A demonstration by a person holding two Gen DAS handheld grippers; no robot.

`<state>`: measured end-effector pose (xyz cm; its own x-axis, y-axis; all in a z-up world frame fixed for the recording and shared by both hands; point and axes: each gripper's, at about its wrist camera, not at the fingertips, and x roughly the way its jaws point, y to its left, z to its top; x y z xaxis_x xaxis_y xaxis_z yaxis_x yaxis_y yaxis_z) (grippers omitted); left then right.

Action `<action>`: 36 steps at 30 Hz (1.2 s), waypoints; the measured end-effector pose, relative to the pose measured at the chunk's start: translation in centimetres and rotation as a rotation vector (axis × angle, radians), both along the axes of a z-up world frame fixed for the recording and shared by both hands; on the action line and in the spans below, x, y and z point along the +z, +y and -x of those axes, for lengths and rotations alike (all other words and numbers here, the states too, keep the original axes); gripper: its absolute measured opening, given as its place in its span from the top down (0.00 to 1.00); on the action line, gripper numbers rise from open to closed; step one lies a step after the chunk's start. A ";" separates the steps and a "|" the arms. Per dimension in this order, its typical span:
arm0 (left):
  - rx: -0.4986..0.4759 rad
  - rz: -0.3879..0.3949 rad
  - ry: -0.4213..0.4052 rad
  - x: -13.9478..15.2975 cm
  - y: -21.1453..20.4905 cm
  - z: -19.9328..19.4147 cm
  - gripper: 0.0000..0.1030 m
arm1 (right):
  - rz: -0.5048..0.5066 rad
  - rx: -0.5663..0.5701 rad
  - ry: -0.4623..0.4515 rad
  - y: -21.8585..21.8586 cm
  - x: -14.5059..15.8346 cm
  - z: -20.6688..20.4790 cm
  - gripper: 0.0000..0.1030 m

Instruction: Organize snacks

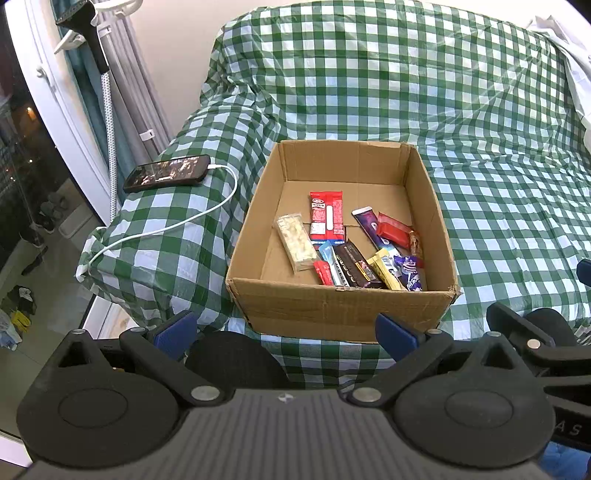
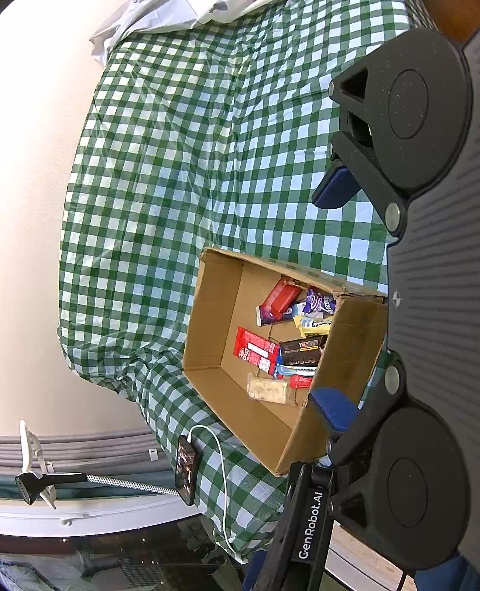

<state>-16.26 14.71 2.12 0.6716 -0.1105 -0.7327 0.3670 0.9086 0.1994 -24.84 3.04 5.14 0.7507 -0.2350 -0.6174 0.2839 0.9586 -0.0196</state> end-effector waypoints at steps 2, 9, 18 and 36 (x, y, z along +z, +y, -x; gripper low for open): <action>0.000 0.000 0.000 0.0 0.0 0.0 0.00 | -0.001 -0.001 0.001 0.0 0.0 0.0 0.01; -0.002 -0.002 0.000 -0.1 0.3 -0.1 0.00 | -0.001 0.000 0.000 0.0 0.0 0.0 0.01; -0.003 -0.004 0.003 -0.1 0.4 -0.1 0.00 | -0.001 0.000 0.000 0.0 0.0 0.1 0.01; -0.003 -0.007 0.005 -0.1 0.4 -0.2 0.00 | -0.001 -0.001 -0.001 0.0 0.0 0.1 0.01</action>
<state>-16.04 15.09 2.06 0.6679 -0.1073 -0.7365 0.3705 0.9061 0.2040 -24.91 3.07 5.11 0.7513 -0.2350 -0.6168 0.2847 0.9584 -0.0184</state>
